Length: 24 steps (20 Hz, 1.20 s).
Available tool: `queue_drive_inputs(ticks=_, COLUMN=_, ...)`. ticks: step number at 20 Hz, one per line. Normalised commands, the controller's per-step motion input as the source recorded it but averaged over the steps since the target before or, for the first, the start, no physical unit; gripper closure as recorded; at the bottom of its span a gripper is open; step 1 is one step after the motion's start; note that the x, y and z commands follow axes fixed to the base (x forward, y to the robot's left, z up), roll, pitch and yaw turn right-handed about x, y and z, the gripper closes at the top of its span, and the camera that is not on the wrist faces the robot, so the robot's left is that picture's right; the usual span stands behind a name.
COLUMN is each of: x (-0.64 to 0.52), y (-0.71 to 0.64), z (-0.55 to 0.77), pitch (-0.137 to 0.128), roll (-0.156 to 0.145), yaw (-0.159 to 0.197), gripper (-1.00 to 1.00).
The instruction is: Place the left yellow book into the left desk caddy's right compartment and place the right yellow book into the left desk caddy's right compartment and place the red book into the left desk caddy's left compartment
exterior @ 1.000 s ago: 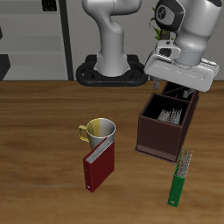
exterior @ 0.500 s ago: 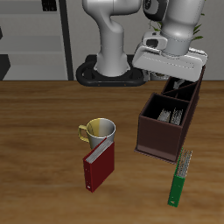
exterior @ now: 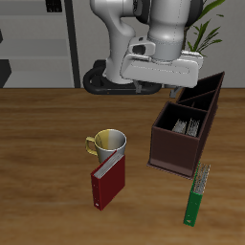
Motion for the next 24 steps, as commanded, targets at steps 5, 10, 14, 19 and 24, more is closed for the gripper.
queue_drive_inputs(ticks=5, x=0.2, y=-0.49, z=0.11, pitch=-0.036, roll=-0.057, yaw=-0.023, gripper=-1.0)
queue_drive_inputs(ticks=10, x=0.22, y=-0.19, z=0.05, pitch=-0.018, roll=-0.023, yaw=-0.002, gripper=-1.0)
queue_drive_inputs(ticks=14, x=0.21, y=-0.03, z=-0.02, pitch=-0.012, roll=0.057, yaw=0.046, gripper=-1.0)
queue_drive_inputs(ticks=19, x=0.24, y=0.04, z=-0.02, pitch=-0.009, roll=0.099, yaw=-0.008, gripper=-1.0)
queue_drive_inputs(ticks=24, x=0.18, y=-0.12, z=-0.02, pitch=-0.016, roll=0.001, yaw=0.01, gripper=-1.0)
